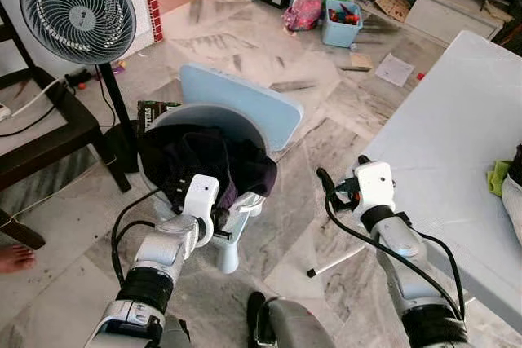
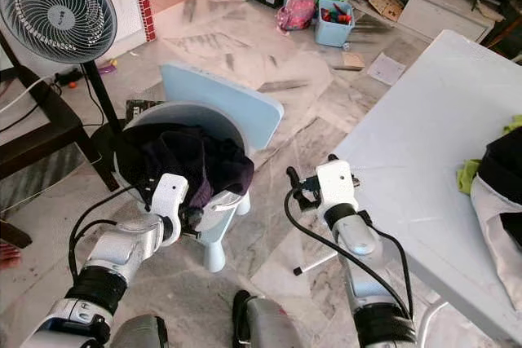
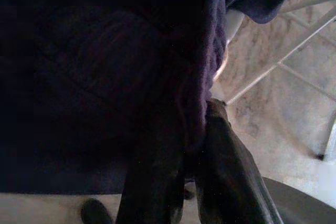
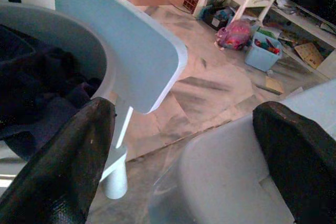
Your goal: Hang hanger
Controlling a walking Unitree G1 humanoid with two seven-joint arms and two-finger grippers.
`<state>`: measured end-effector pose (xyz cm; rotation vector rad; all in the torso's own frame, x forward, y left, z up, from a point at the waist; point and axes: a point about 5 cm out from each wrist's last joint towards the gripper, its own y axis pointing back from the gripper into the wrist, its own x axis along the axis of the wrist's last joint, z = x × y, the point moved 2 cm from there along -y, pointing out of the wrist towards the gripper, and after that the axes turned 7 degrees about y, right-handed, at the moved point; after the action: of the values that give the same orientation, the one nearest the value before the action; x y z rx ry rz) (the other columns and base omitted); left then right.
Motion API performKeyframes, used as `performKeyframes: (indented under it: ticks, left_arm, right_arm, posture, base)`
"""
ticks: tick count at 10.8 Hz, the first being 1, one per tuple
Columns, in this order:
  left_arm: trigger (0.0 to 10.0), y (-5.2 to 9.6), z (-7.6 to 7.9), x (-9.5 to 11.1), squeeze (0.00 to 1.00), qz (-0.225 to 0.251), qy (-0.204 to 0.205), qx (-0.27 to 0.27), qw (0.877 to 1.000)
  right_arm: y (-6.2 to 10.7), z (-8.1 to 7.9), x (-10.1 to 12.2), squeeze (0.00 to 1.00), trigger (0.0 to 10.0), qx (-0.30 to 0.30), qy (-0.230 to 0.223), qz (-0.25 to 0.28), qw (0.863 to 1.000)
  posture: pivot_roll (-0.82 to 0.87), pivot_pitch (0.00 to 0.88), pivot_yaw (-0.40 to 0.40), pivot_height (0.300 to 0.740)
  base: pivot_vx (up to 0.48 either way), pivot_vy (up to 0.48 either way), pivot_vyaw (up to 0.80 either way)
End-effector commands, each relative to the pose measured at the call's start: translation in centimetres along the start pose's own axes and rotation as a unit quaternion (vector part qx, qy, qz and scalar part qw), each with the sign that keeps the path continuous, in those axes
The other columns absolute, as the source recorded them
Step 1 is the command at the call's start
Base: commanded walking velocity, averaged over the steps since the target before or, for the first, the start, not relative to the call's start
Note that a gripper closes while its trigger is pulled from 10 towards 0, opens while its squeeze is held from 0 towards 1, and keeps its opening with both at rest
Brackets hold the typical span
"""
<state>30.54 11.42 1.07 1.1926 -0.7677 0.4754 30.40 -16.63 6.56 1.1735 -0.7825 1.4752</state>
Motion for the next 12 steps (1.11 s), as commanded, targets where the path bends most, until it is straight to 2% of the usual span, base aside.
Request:
performKeyframes:
  ticks: [1, 2, 3, 4, 6, 7, 9, 10, 11, 12]
  left_arm:
    - [0.0, 0.2, 0.0, 1.6, 0.00, 0.040, -0.043, 0.009, 0.998]
    - [0.0, 1.3, -0.6, 3.4, 0.00, 0.093, -0.128, 0.022, 0.987]
    - [0.0, 2.3, -0.9, 4.4, 0.00, 0.126, -0.204, 0.020, 0.971]
    - [0.0, 2.9, -1.2, 5.0, 0.00, 0.150, -0.258, 0.015, 0.954]
    - [0.0, 5.0, -2.2, 7.1, 0.00, 0.203, -0.372, 0.032, 0.905]
    - [0.0, 5.5, -2.3, 7.4, 0.00, 0.208, -0.381, 0.034, 0.900]
    - [0.0, 6.8, -0.8, 7.9, 0.00, 0.227, -0.357, -0.012, 0.906]
    - [0.0, 7.4, -0.4, 8.2, 0.00, 0.248, -0.311, -0.028, 0.917]
    - [0.0, 8.1, -0.2, 8.7, 0.00, 0.279, -0.281, -0.018, 0.918]
    - [0.0, 9.1, -0.5, 9.5, 0.00, 0.326, -0.252, 0.025, 0.911]
  right_arm:
    - [-0.1, -1.2, -1.3, 0.00, 10.0, 0.027, -0.007, -0.033, 0.999]
    - [-0.7, -1.2, -1.1, 0.00, 10.0, 0.022, -0.006, -0.028, 0.999]
    - [-1.2, -1.1, -0.8, 0.00, 10.0, 0.017, -0.007, -0.024, 1.000]
    - [-1.7, -0.9, -0.5, 0.00, 10.0, 0.012, -0.010, -0.021, 1.000]
    - [-3.3, -0.2, 0.9, 0.00, 10.0, -0.011, -0.016, 0.003, 1.000]
    - [-3.4, 0.0, 1.1, 0.00, 10.0, -0.022, -0.020, 0.007, 1.000]
    - [-4.0, 0.3, 2.2, 0.00, 10.0, -0.036, -0.026, 0.025, 0.999]
    - [-4.0, 0.5, 2.3, 0.00, 10.0, -0.037, -0.025, 0.029, 0.999]
    - [-3.8, 0.6, 2.1, 0.00, 10.0, -0.035, -0.027, 0.032, 0.999]
    - [-3.2, 0.7, 2.1, 0.00, 10.0, -0.044, -0.035, 0.046, 0.997]
  posture:
    - [0.00, 0.072, -0.094, 0.740]
    - [0.01, 0.053, -0.090, 0.740]
    - [0.02, 0.035, -0.087, 0.740]
    - [0.04, 0.022, -0.085, 0.740]
    - [0.07, 0.000, -0.058, 0.740]
    - [0.08, 0.000, -0.048, 0.740]
    - [0.07, 0.000, -0.028, 0.740]
    - [0.07, 0.012, -0.053, 0.740]
    - [0.06, 0.017, -0.062, 0.740]
    - [0.07, 0.000, -0.074, 0.740]
  base:
    - [0.000, 0.000, 0.00]
    - [0.000, 0.000, 0.00]
    - [0.000, 0.000, 0.00]
    - [0.000, 0.000, 0.00]
    - [0.000, 0.000, 0.00]
    - [0.000, 0.000, 0.00]
    - [0.000, 0.000, 0.00]
    - [0.000, 0.000, 0.00]
    - [0.000, 0.000, 0.00]
    - [0.000, 0.000, 0.00]
